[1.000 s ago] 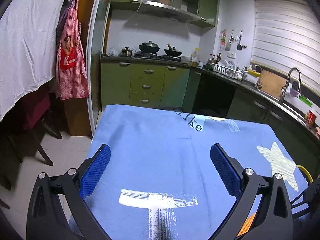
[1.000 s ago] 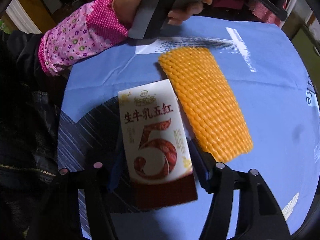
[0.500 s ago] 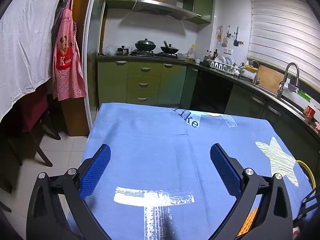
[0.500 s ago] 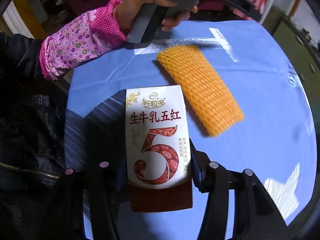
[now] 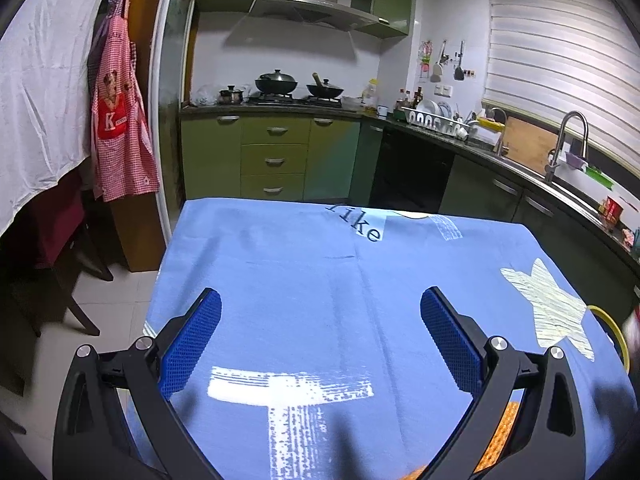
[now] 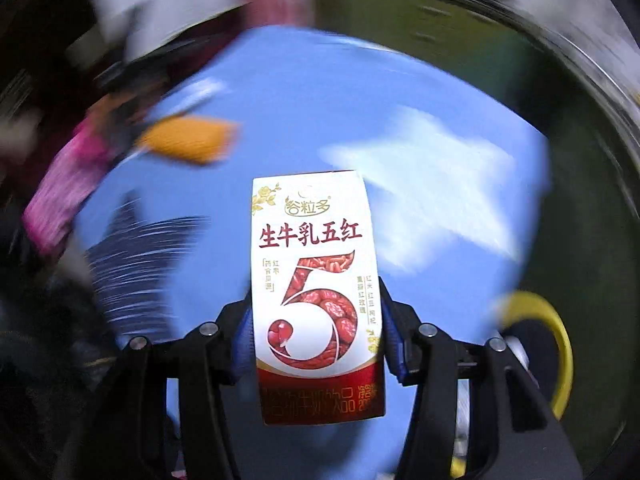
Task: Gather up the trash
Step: 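Carry the milk carton over the bin and open the right gripper, then move the left gripper to the orange foam mesh and grasp it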
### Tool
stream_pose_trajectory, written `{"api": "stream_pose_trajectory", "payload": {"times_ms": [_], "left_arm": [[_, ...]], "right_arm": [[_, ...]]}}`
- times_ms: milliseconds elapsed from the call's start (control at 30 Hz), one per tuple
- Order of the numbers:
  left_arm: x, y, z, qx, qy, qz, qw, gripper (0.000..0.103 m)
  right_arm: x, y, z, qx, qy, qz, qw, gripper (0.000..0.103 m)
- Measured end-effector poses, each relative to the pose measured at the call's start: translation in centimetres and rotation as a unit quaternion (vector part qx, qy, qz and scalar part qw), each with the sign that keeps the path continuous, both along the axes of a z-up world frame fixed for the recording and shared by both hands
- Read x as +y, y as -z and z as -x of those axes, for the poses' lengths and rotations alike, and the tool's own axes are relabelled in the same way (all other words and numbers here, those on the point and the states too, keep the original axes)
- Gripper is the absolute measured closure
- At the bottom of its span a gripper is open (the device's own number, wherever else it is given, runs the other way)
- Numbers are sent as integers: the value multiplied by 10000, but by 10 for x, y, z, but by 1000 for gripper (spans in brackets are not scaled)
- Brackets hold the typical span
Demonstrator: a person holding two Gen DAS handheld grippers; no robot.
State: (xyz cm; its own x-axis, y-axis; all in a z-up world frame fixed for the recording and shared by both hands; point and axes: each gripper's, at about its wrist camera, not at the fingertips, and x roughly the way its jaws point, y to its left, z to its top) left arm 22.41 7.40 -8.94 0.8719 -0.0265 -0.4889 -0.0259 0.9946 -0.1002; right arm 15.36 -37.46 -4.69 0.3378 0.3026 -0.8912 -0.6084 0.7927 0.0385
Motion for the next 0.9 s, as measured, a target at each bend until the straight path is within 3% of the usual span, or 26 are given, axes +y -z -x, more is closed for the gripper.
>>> {"api": "stream_pose_trajectory", "payload": {"times_ms": [67,133,267,333,400,700,900], "left_arm": [[-3,0,1,-15,52,-44,10000,5],[-5,1,0,7,113,-67,9999,5],[-8,5,-2,76,192,-63,9998,5],[-8,5,-2,80,199,-71,9997,5],[-7,5,-2,78,230,-16,9997,5],[-17,4,-1,105,484,-47,9988,5],[-37,-7,3,226,1250,-58,9919,5]], "right_arm": [[-45,5,-10,-49,793,178,9967,53],[-95,16,-23,60,1675,324,9853,53],[-148,48,-45,328,2573,491,9645,52],[-158,62,-55,463,2739,429,9597,49],[-163,70,-61,413,3012,519,9512,39],[-177,52,-25,22,3623,-141,9320,37],[-160,40,10,-169,3497,-483,9355,34]]}}
